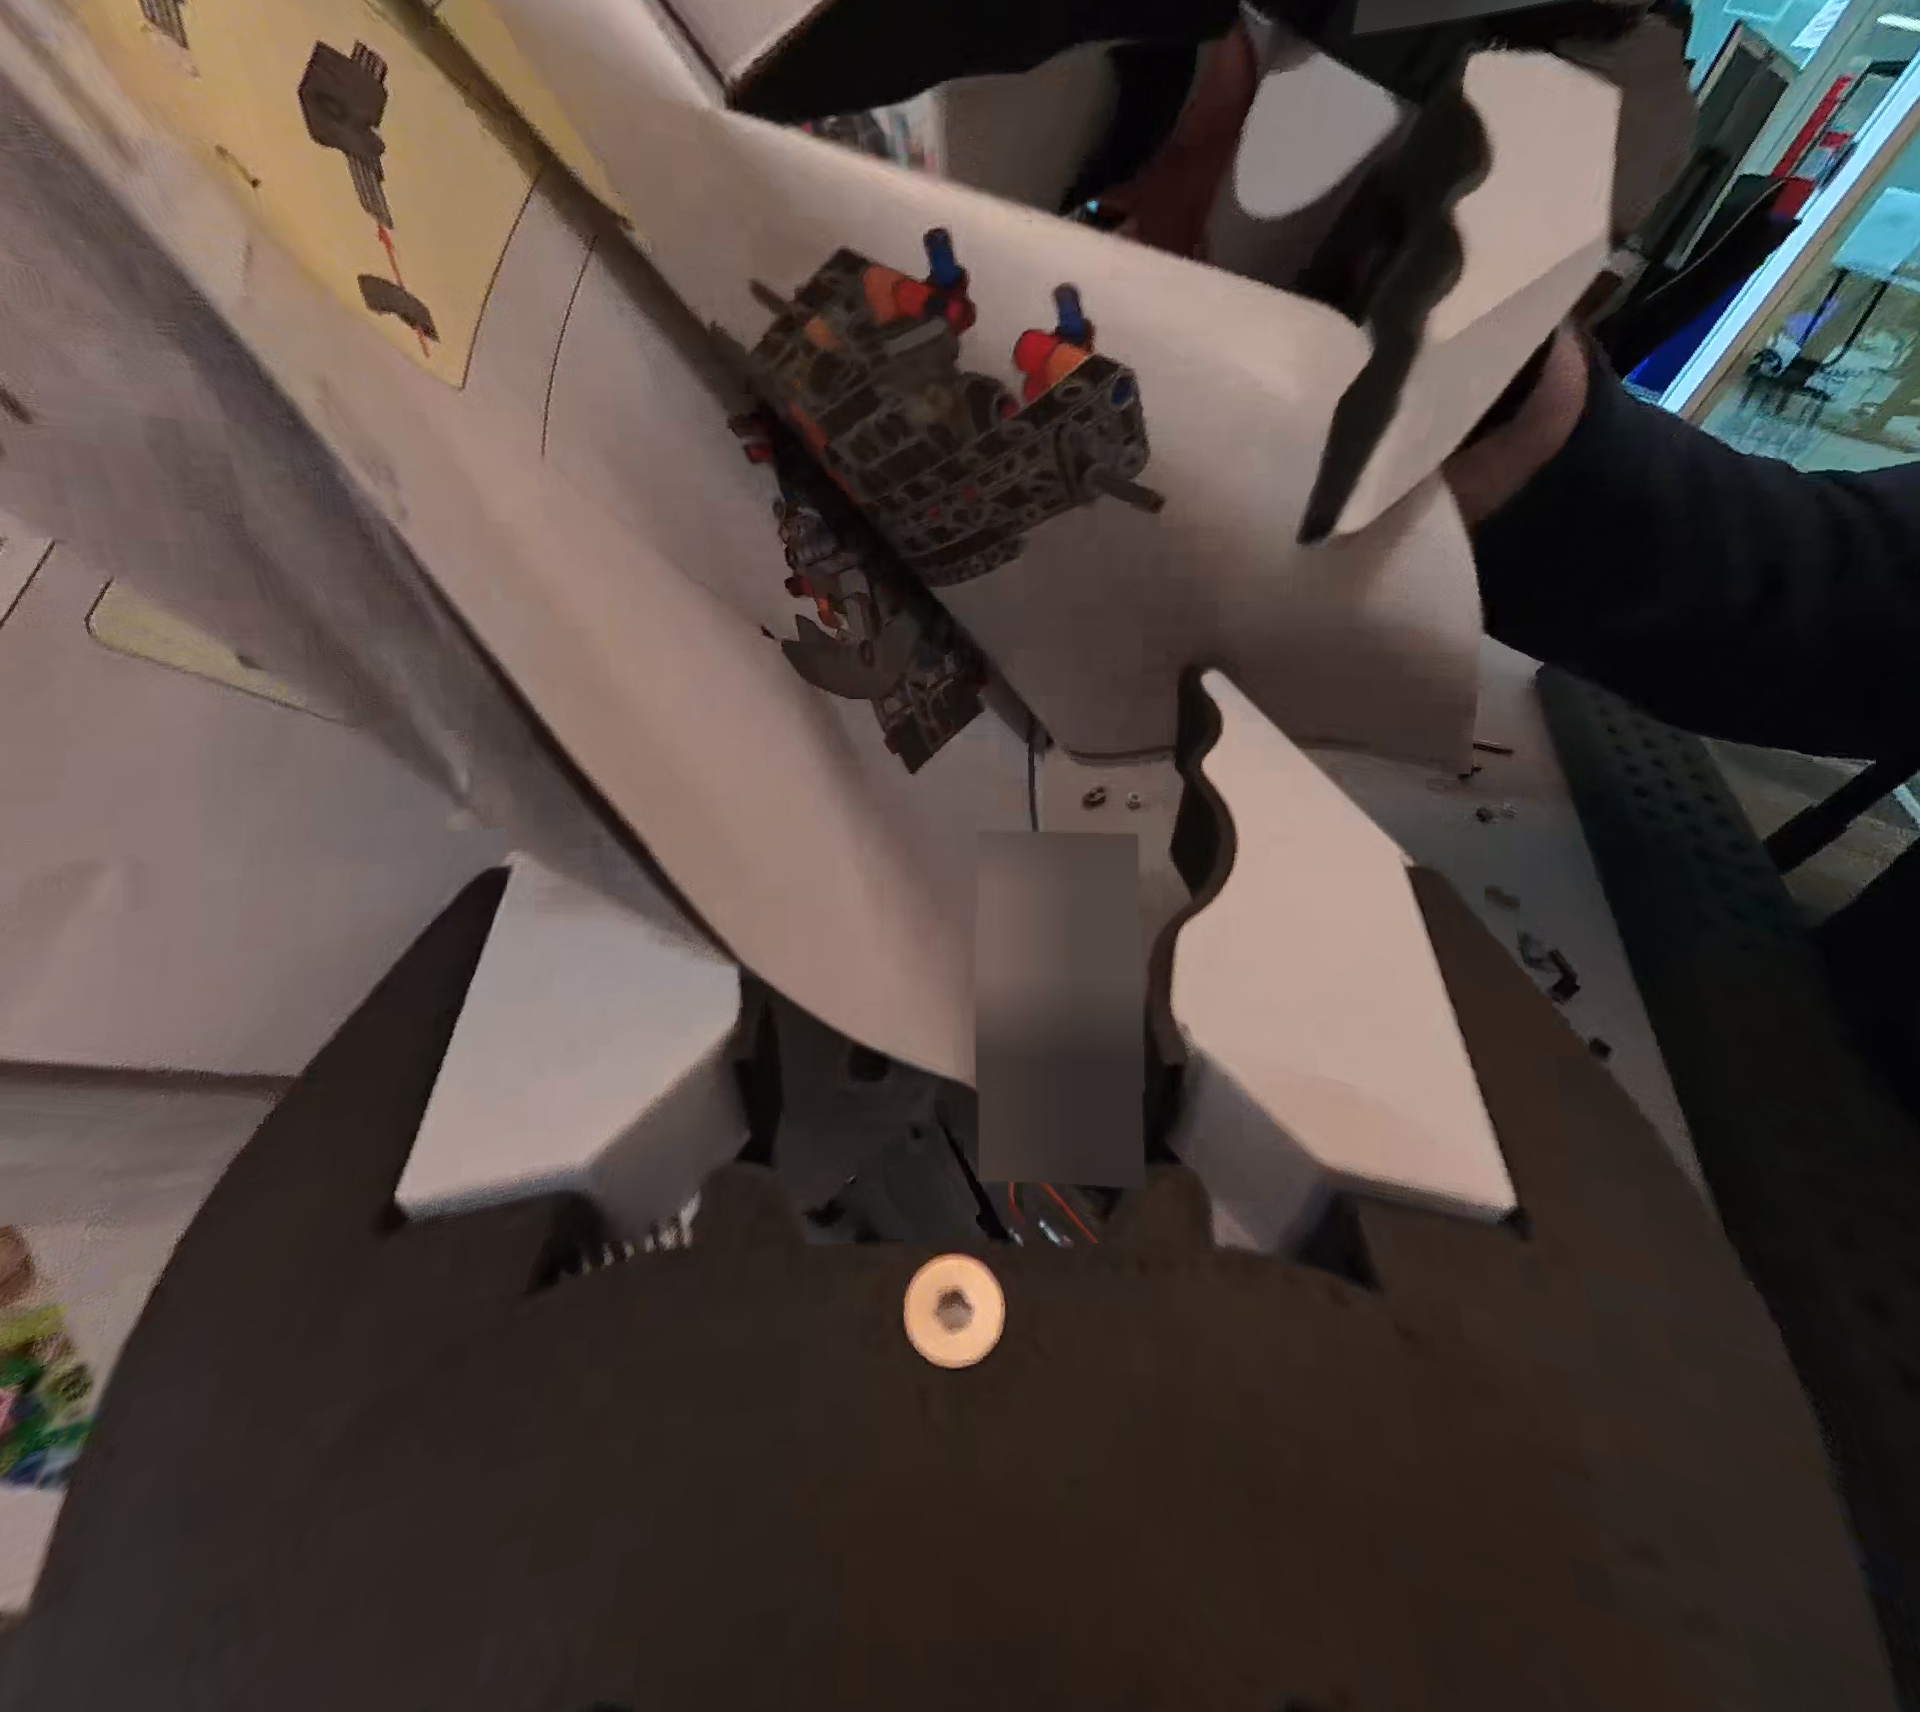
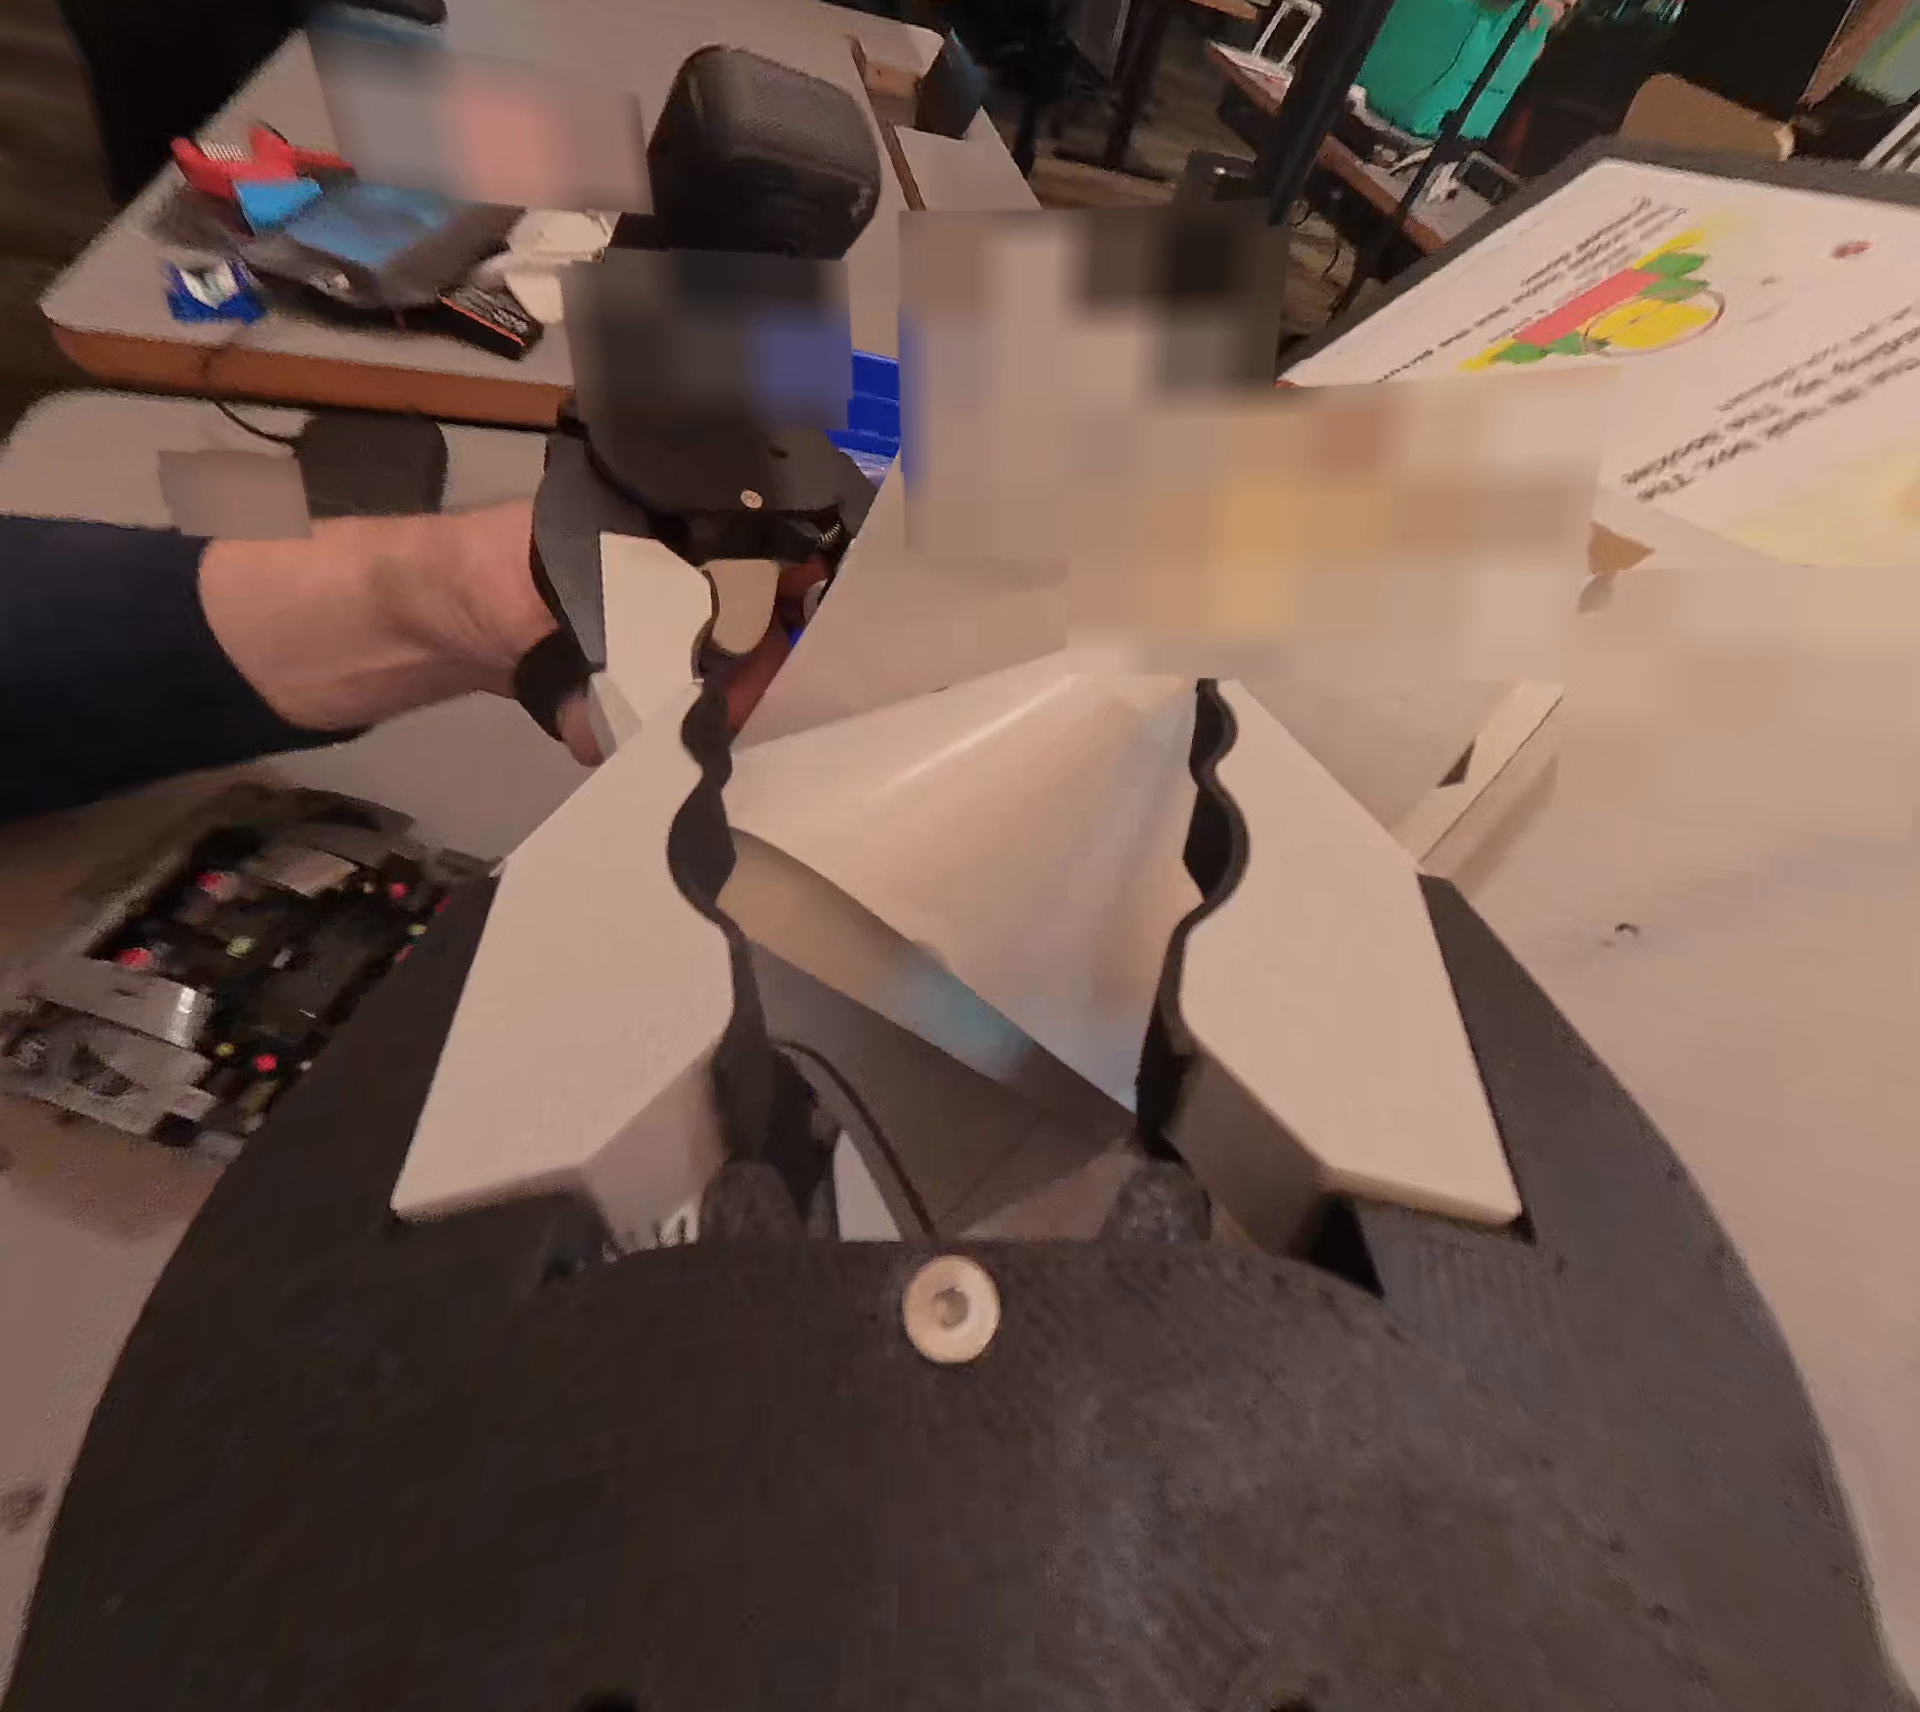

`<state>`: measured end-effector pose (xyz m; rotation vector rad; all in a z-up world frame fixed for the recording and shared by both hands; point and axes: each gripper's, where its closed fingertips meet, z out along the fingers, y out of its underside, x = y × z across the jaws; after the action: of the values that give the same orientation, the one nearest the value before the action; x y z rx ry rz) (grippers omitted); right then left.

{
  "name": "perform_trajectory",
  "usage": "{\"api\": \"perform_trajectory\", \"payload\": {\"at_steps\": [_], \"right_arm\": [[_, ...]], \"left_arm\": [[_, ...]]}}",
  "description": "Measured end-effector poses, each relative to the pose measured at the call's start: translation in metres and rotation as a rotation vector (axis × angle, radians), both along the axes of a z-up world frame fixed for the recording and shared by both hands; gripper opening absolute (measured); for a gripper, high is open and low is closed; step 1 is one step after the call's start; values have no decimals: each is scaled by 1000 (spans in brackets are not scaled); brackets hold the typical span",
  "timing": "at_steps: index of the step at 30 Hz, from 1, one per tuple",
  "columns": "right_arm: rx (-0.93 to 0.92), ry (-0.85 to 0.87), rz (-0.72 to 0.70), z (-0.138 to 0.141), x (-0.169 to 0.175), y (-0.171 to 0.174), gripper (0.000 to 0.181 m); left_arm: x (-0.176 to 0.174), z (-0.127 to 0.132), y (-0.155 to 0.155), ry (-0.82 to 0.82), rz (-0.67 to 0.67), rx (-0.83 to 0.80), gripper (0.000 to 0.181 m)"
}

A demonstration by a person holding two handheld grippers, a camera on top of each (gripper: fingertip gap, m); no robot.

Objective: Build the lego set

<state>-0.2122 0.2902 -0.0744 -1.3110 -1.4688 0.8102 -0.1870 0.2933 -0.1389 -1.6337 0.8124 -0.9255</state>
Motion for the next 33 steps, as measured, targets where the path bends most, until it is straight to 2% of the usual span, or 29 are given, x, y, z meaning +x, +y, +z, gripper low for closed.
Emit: {"api": "perform_trajectory", "payload": {"at_steps": [2, 4, 6, 8, 10, 11, 13, 17, 19, 22, 25, 28, 31, 33], "right_arm": [[51, 3, -2, 1, 0, -3, 83], [27, 12, 1, 3, 1, -4, 84], [-3, 64, 36, 10, 4, -7, 80], [-39, 51, 22, 8, 7, -2, 90], [-13, 46, 6, 9, 14, 1, 94], [10, 61, 0, 14, 21, 1, 97], [50, 107, -27, 31, 40, 5, 101], [114, 167, -258, 63, 117, 55, 100], [128, 78, -450, 54, 166, 98, 102], [101, -21, -618, 26, 224, 139, 116], [25, -37, -670, 0, 246, 156, 123], [37, -80, -692, -22, 248, 166, 126], [98, -96, -741, -22, 251, 171, 106], [132, -108, -760, -19, 252, 170, 85]], "left_arm": [[4, 3, -3, -35, -25, -25, 91], [6, 4, -3, -32, -22, -19, 89], [10, 1, -3, -14, -24, -23, 97], [12, 5, -5, -38, -38, -36, 103], [9, 8, -5, -74, -42, -53, 101], [6, 5, -3, -63, -31, -59, 92], [-1, -1, 3, -54, 7, -76, 63], [-9, -7, 12, -70, 49, -89, 18], [-11, -6, 13, -94, 52, -98, 3], [-17, -7, 16, -77, 83, -88, 0], [-21, -6, 18, -85, 96, -86, 0], [-24, -6, 19, -73, 113, -84, 0], [-27, -5, 20, -78, 120, -84, 0], [-28, -6, 21, -78, 124, -85, 1]]}}
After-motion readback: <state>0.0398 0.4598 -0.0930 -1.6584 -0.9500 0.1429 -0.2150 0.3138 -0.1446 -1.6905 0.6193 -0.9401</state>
